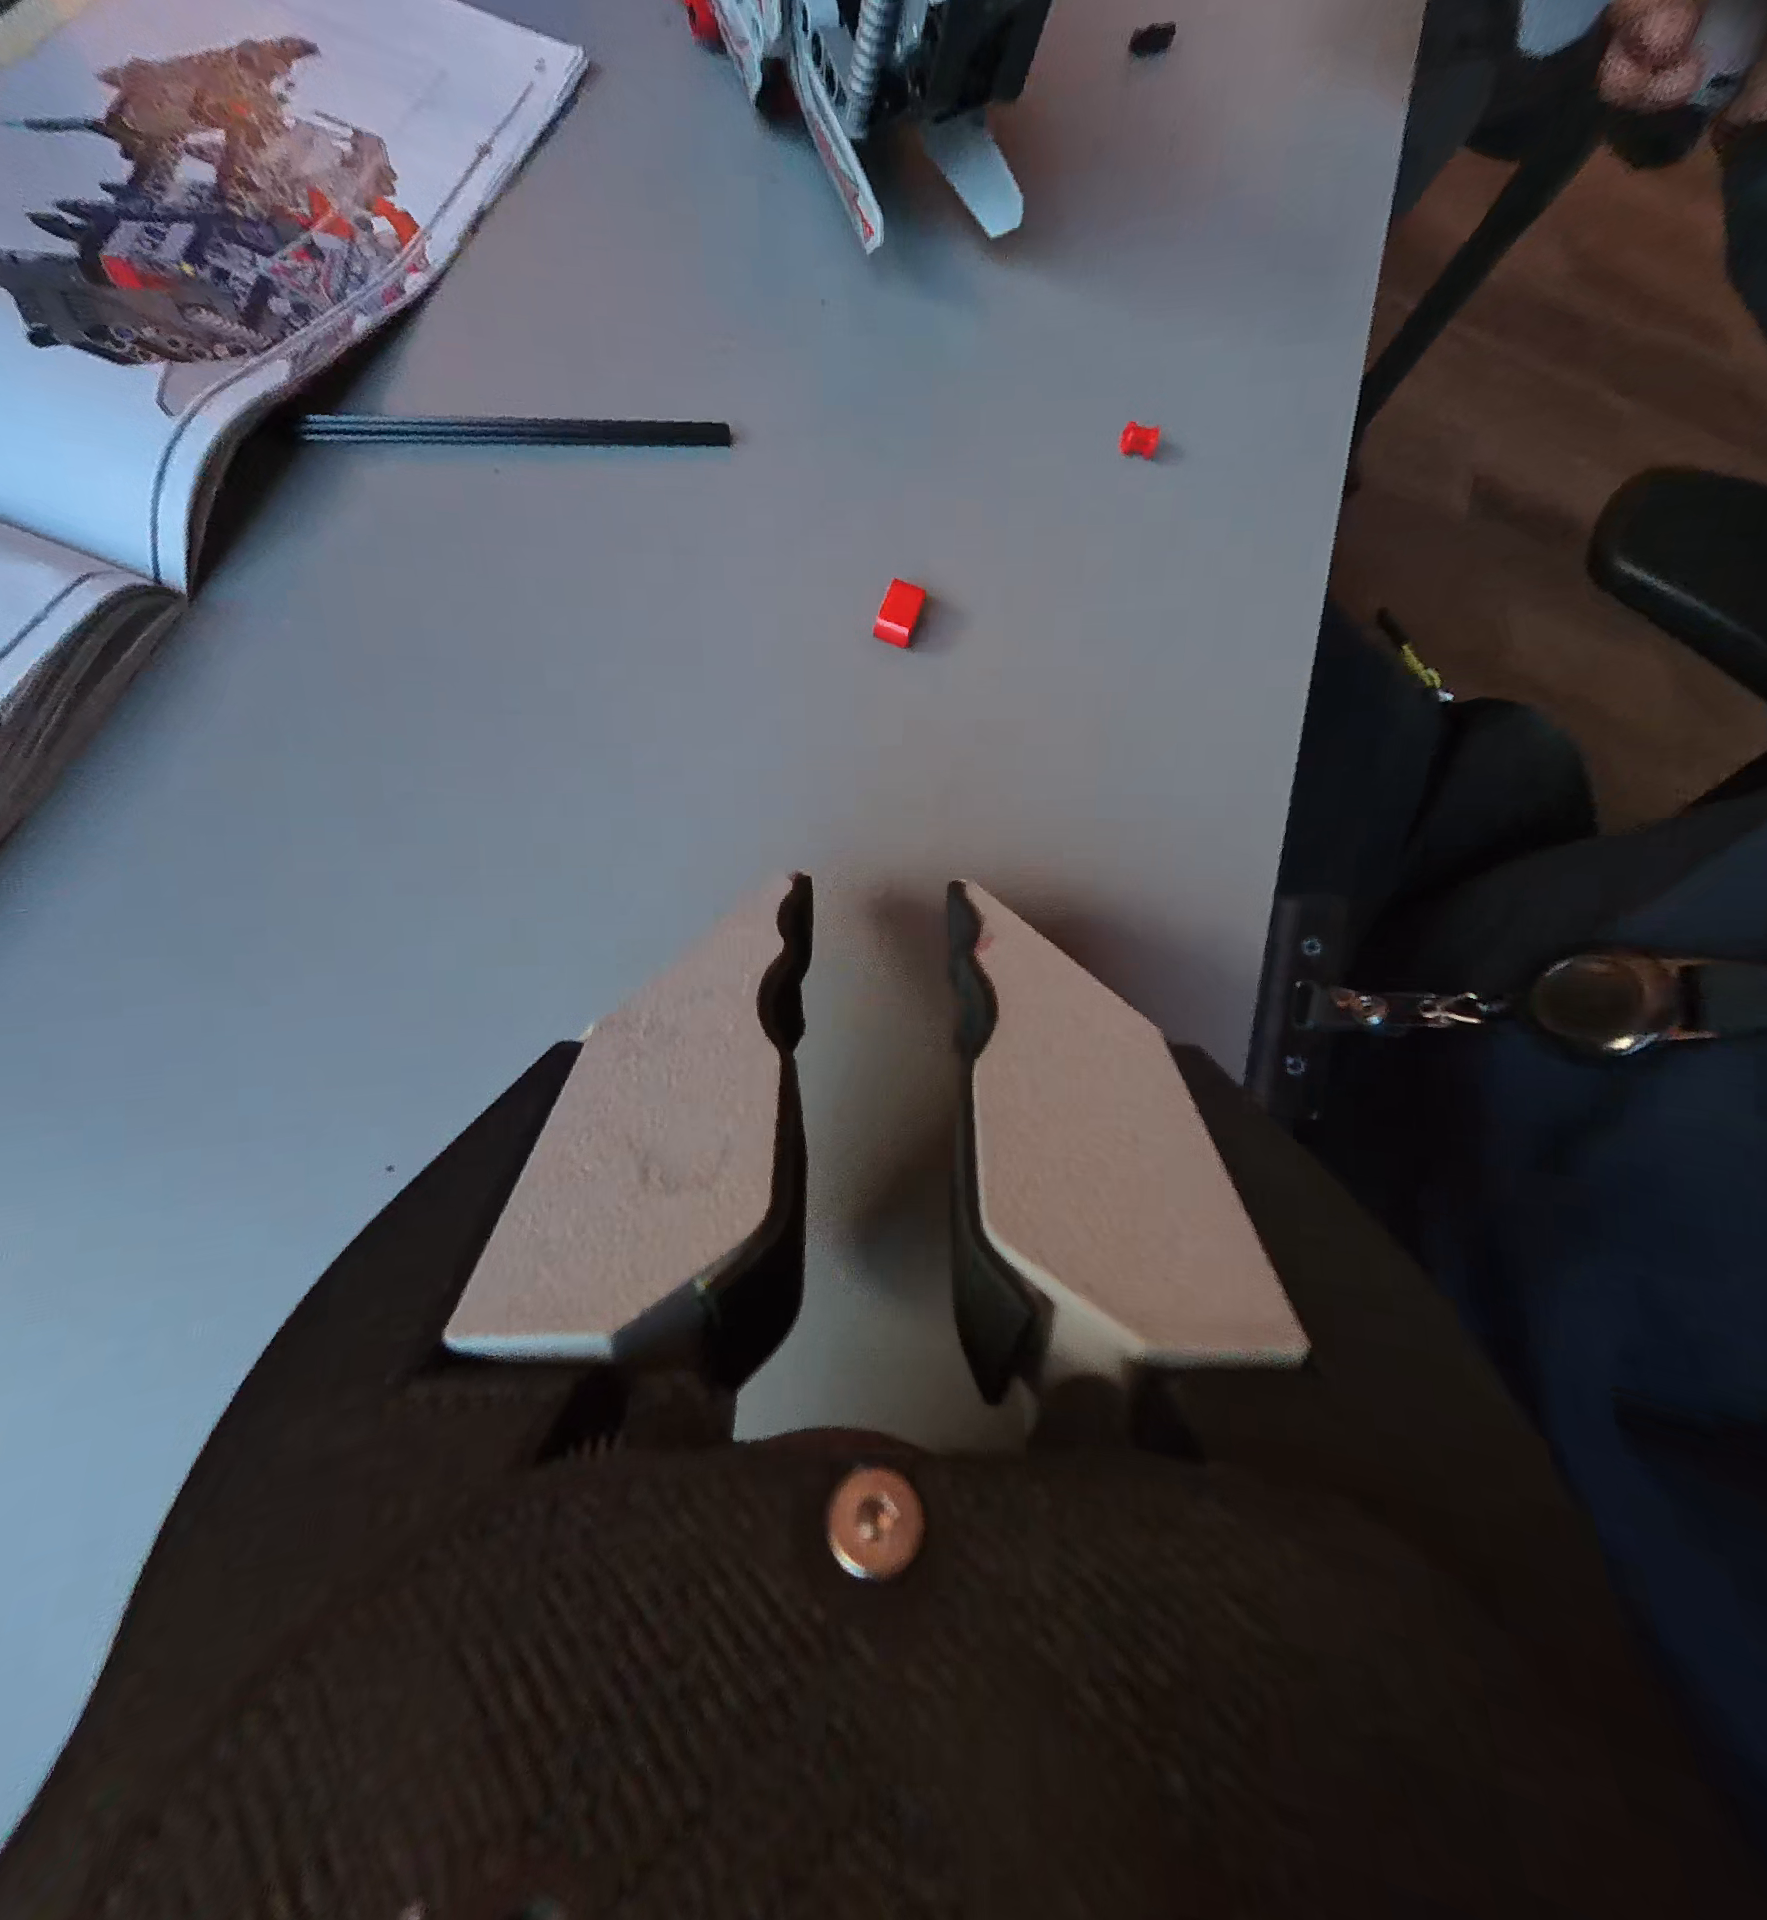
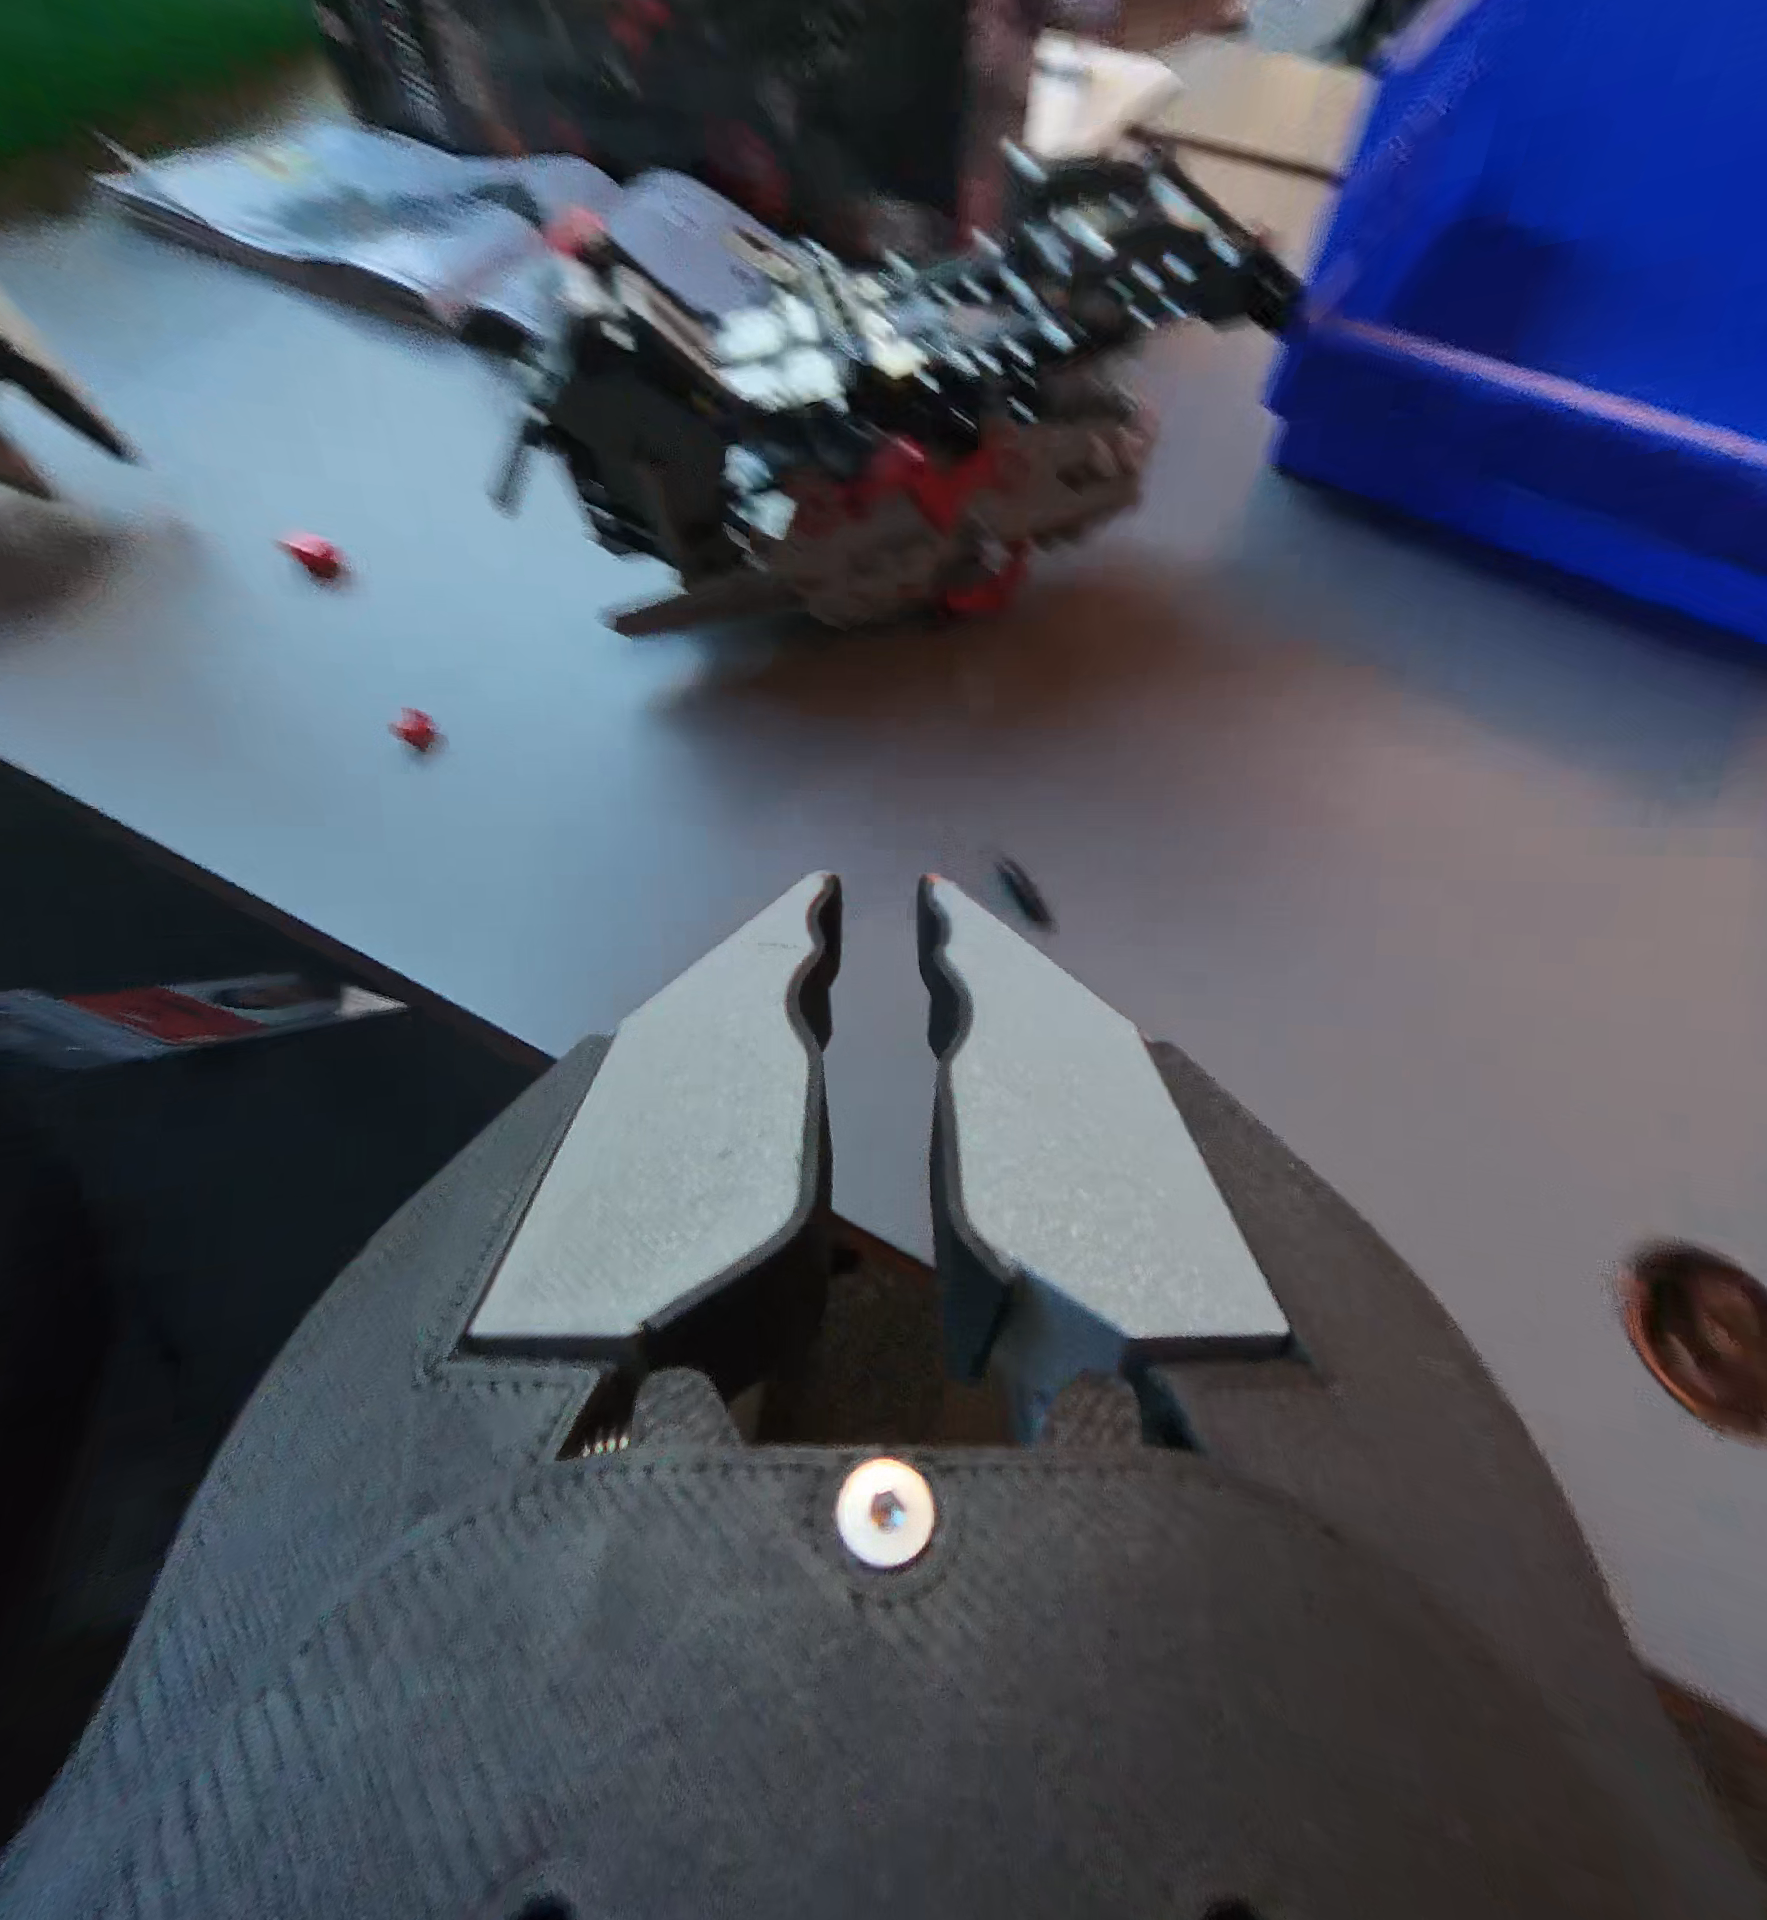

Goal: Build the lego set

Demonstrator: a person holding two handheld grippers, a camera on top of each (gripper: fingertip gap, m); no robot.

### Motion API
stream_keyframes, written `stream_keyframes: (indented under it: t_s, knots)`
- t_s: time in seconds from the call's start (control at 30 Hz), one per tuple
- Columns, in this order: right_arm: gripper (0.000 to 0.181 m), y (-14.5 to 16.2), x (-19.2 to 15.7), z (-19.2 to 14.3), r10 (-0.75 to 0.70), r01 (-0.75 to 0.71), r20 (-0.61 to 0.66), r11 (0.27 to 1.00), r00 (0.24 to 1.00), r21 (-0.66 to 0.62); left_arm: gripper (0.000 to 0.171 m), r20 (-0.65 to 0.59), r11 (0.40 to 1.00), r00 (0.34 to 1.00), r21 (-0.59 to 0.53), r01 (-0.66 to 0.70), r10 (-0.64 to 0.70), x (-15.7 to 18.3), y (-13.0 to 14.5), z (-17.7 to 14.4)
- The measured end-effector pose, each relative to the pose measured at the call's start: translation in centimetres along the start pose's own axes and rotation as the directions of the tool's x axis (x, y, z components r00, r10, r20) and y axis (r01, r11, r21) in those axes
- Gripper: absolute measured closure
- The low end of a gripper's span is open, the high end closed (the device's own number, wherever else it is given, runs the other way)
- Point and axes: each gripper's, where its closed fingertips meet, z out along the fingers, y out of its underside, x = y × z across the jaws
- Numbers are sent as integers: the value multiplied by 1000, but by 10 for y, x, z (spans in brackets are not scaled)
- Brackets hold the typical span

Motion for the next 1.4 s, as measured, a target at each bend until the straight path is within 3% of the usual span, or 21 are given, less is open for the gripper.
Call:
stream_keyframes:
  t_s: [0.13, 0.23, 0.33, 0.5, 0.67, 0.87, 1.07, 1.27, 1.4]
  knots:
    - [167, -31, -51, 19, -35, 28, 141, 998, 989, 50, 150, 3, 996, 996, 37, -87, 87, -8, -31, 7]
    - [166, -52, -76, 30, -19, -4, 239, 996, 971, 94, 151, 76, 955, 953, 25, -297, 294, -30, -64, 24]
    - [166, -66, -74, 42, -72, 60, 163, 995, 984, 83, 151, 123, 892, 884, -73, -446, 451, -60, -80, 45]
    - [162, -96, -70, 51, -108, 95, 134, 990, 985, 105, 149, -1, 850, 856, -124, -513, 517, -67, -83, 74]
    - [158, -122, -76, 88, -223, 224, 108, 975, 969, -4, 150, -26, 832, 843, -144, -535, 538, -70, -79, 89]
    - [164, -105, -73, 126, -271, 303, 169, 932, 947, -199, 149, -23, 834, 841, -125, -538, 540, -68, -80, 90]
    - [164, -103, -72, 129, -279, 318, 188, 922, 942, -222, 149, -52, 851, 855, -88, -518, 516, -65, -80, 91]
    - [168, -98, -71, 126, -566, 569, 103, 770, 818, -288, 149, -56, 850, 851, -54, -525, 522, -53, -92, 88]
    - [167, -97, -73, 126, -601, 603, 99, 750, 793, -273, 148, -111, 891, 885, 31, -452, 453, -35, -116, 88]
